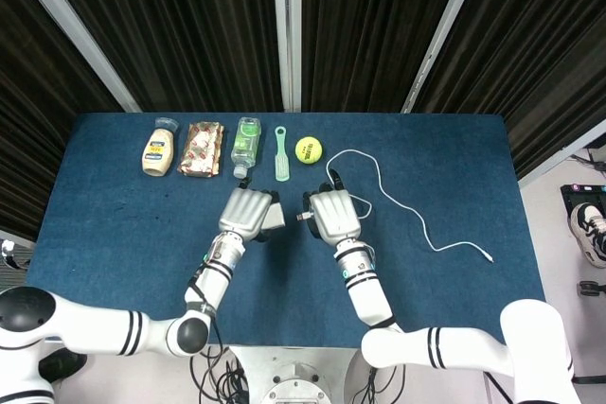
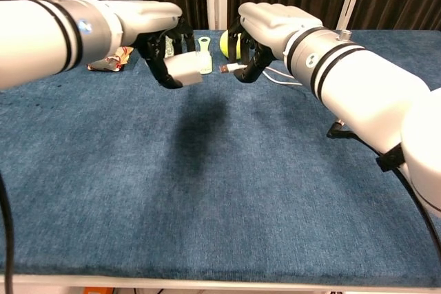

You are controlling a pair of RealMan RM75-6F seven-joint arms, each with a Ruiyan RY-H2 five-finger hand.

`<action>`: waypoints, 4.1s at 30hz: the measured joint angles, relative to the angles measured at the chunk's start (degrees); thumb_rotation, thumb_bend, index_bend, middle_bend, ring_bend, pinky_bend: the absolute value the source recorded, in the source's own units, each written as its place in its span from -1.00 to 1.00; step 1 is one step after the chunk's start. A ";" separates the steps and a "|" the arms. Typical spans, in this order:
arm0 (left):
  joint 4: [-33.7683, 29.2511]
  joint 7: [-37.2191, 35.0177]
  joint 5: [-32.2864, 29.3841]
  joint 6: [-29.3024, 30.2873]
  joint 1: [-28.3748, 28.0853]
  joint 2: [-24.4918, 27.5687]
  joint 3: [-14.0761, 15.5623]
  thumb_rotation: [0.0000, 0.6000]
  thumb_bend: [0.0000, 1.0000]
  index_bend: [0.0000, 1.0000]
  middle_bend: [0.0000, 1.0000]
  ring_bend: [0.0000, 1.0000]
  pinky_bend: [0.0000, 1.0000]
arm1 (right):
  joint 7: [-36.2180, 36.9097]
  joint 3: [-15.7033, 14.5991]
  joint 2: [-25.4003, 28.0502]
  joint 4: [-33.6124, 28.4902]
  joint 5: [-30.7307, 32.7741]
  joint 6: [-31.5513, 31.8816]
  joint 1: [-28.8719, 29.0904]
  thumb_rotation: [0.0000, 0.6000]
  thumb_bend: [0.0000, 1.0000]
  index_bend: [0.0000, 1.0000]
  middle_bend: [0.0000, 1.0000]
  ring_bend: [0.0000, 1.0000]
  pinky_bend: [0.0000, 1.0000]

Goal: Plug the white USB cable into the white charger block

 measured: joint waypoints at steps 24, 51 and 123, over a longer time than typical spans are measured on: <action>0.94 5.14 -4.60 4.29 -4.90 -3.77 -1.16 1.00 -0.46 -0.11 0.00 -0.12 -0.75 | 0.56 0.90 -1.54 0.95 1.88 1.33 0.96 1.00 -0.18 0.27 0.02 -0.44 -1.00; 2.05 8.02 -5.99 6.19 -6.82 -5.81 -1.47 1.00 -0.46 -0.11 0.00 -0.12 -0.74 | 0.38 0.86 -2.13 1.30 3.36 1.53 1.48 1.00 -0.18 0.27 0.02 -0.44 -1.00; 1.97 8.27 -7.13 5.29 -7.36 -5.77 -2.41 1.00 -0.45 -0.11 0.00 -0.12 -0.74 | 2.96 0.16 -2.08 0.41 3.09 2.24 -0.56 1.00 -0.30 0.13 -0.06 -0.45 -1.00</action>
